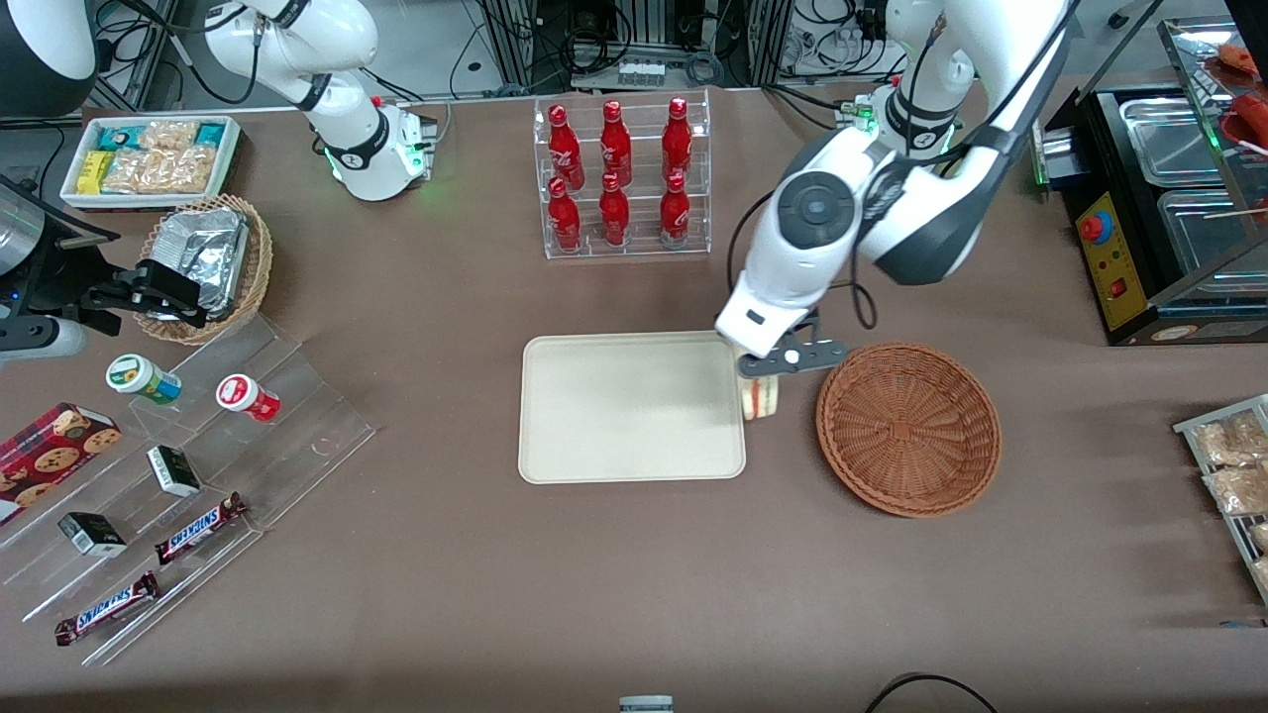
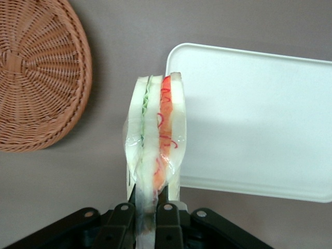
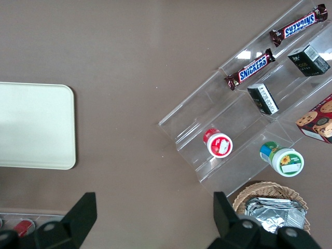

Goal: Place sandwich from basket to tray
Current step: 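Lift the sandwich with the left gripper and carry it over the white tray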

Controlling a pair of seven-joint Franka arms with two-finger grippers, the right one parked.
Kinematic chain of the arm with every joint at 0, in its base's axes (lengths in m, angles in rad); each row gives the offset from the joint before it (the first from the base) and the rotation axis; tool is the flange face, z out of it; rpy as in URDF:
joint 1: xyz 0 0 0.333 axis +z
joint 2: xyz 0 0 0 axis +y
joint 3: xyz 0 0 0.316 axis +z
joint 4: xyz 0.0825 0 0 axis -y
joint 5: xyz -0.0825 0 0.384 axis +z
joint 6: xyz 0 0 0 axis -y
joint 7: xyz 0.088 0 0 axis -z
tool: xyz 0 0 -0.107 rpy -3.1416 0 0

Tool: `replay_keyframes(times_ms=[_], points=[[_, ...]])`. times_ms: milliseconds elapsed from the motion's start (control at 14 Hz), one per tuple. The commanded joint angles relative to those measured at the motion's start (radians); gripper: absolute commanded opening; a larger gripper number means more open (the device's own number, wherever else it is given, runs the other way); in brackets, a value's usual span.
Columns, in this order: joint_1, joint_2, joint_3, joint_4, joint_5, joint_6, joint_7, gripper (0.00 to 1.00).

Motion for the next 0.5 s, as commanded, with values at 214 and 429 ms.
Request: replay_keyframes(times_ms=[214, 429], points=[[-0.014, 0.230, -0.129, 0.151, 0.197, -0.019, -0.131, 0.00], [-0.047, 0.293, -0.132, 0.191, 0.272, -0.017, -0.097, 0.00]])
